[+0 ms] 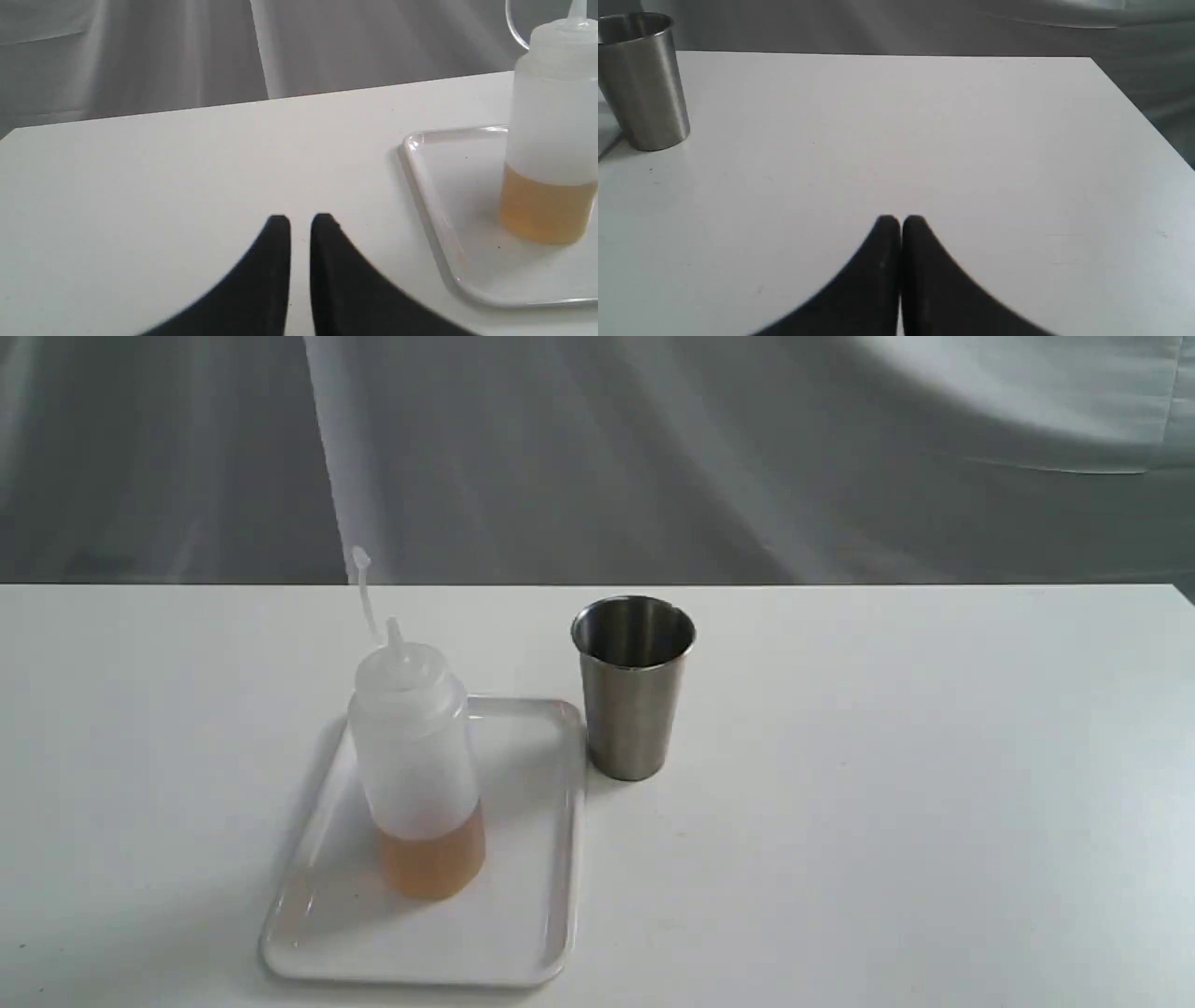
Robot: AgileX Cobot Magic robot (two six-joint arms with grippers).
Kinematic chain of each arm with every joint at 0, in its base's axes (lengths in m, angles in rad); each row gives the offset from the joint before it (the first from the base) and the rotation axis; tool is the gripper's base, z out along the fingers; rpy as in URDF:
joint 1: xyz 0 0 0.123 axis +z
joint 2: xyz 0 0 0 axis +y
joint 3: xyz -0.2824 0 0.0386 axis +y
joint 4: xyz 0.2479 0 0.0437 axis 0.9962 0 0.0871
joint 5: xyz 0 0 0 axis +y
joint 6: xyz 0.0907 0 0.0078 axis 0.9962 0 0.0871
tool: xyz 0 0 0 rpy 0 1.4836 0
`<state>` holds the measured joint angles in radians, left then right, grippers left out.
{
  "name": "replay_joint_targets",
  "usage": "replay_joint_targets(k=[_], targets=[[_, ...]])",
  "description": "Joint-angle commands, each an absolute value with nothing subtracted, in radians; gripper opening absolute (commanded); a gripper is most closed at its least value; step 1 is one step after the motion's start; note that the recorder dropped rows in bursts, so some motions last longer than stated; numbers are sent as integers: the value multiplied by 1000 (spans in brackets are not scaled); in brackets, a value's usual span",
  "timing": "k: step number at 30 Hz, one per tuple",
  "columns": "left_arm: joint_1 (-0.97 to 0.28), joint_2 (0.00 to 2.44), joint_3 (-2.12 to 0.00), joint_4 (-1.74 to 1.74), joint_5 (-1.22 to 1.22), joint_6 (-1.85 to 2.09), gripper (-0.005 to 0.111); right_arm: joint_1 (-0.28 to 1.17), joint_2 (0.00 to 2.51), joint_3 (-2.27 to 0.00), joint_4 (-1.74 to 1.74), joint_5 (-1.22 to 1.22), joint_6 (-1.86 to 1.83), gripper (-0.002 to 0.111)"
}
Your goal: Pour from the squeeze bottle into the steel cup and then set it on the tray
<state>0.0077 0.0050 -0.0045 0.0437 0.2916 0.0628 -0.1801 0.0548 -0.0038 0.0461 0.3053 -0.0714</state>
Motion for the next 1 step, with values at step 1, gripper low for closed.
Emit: replay_joint_targets(k=[1], targets=[[11,0,0,44,285,61,8,-189,51,0,37,303,-75,0]])
